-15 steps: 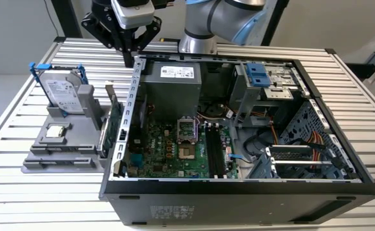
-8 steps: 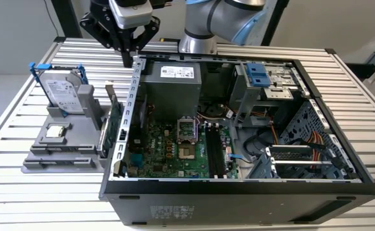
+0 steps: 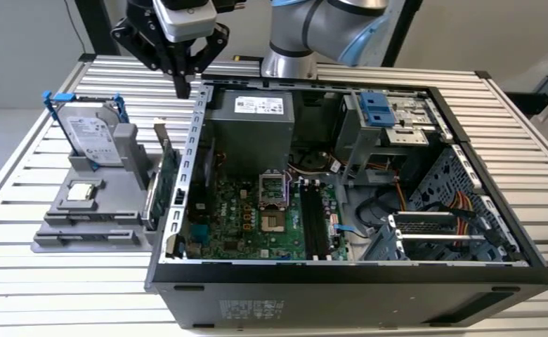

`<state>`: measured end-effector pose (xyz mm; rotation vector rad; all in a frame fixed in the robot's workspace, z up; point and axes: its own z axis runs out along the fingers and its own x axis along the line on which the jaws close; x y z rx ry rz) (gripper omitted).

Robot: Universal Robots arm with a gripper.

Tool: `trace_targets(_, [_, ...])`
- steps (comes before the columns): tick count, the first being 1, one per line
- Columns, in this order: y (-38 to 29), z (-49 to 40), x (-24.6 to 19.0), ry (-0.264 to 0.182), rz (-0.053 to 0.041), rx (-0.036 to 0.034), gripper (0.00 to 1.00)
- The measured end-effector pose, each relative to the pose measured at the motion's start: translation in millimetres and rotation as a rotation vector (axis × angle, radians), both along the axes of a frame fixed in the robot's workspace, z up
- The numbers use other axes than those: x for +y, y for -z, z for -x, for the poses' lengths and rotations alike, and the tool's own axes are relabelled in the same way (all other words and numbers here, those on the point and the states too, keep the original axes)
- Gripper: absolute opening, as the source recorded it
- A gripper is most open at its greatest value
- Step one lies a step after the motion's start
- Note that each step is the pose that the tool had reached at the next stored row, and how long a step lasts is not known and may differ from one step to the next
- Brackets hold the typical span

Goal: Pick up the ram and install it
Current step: 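Reach for the ram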

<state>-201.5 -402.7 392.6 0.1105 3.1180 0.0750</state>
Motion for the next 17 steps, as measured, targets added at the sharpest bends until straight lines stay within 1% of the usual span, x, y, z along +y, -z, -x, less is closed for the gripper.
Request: trace_targets(17, [0.0, 17.0, -1.1, 0.0, 0.0, 0.0, 0.0])
